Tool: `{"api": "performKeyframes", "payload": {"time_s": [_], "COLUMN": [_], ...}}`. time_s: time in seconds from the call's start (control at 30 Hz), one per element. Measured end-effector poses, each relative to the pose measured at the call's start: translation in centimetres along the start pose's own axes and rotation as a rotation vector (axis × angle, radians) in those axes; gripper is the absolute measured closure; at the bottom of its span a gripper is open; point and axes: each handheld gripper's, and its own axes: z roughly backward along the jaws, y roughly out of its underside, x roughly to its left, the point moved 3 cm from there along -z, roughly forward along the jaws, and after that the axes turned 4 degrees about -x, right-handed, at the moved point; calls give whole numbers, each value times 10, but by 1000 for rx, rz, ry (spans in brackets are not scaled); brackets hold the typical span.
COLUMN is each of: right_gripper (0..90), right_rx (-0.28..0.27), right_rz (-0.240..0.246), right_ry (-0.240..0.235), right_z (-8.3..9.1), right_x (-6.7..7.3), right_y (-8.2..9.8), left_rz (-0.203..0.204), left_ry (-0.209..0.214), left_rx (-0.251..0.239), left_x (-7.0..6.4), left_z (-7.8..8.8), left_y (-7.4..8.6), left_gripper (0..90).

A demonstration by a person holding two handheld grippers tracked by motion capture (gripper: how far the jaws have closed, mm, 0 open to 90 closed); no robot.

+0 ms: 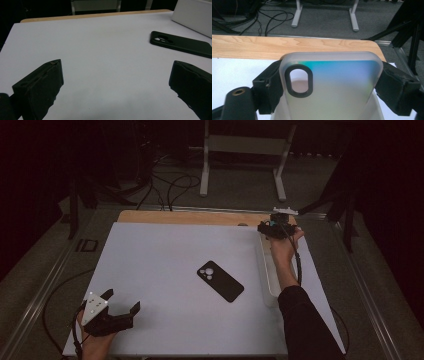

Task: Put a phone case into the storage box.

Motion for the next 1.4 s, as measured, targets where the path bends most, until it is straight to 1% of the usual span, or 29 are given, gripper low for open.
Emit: {"api": "performKeyframes", "payload": {"time_s": [0.03,0.13,0.2,0.27,0.33,0.4,0.47,0.53,0.63,0.67,0.7,0.73,0.77,0.8,0.83,0.87,0.9,1.0,1.1,1.33,1.4], "right_gripper": [96,85,79,79,79,79,80,80,80,80,80,80,80,80,80,80,80,80,80,81,81], "right_rx": [2,15,2,-9,-14,-33,-31,-33,-50,-56,-56,-49,-49,-50,-51,-54,-54,-69,-90,-144,-161], "right_rz": [-1,-6,-25,-23,-21,-23,-28,-20,-22,-17,-17,-18,-18,-13,-13,1,1,17,15,58,85], "right_ry": [-4,-3,-3,-14,-14,-30,-46,-48,-83,-105,-105,-129,-129,-139,-153,-180,-180,-217,-253,-337,-359], "right_z": [0,0,3,6,7,14,18,24,33,39,39,45,45,48,51,59,59,71,84,116,125], "right_x": [0,0,-3,-5,-6,-8,-9,-10,-10,-11,-11,-11,-11,-11,-11,-9,-9,-4,0,11,14], "right_y": [0,-1,-4,-6,-7,-10,-12,-12,-11,-8,-8,-4,-4,-3,-1,2,2,6,9,19,24], "left_rz": [0,2,2,2,3,3,3,0,-1,0,-1,-1,-1,-1,-1,-1,-2,-5,-5,-4,-4], "left_ry": [0,0,-1,-1,-2,-4,-4,-4,-3,-4,-4,-4,-4,-5,-5,-4,-5,-4,-4,-4,-3], "left_rx": [0,-1,-3,-2,-4,-4,-1,1,2,2,2,2,1,2,2,3,3,5,5,9,9], "left_x": [0,0,0,0,0,0,0,0,-2,-2,-2,-2,-2,-2,-2,-2,-3,-3,-4,-4,-4], "left_z": [0,0,1,1,1,1,1,0,0,0,0,0,0,0,0,0,0,-1,-1,-1,-1], "left_y": [0,0,0,0,0,0,0,0,0,0,0,0,0,0,0,0,0,0,0,0,0], "left_gripper": [0,0,0,0,0,0,0,0,0,0,0,0,0,0,0,0,0,0,0,0,0]}}
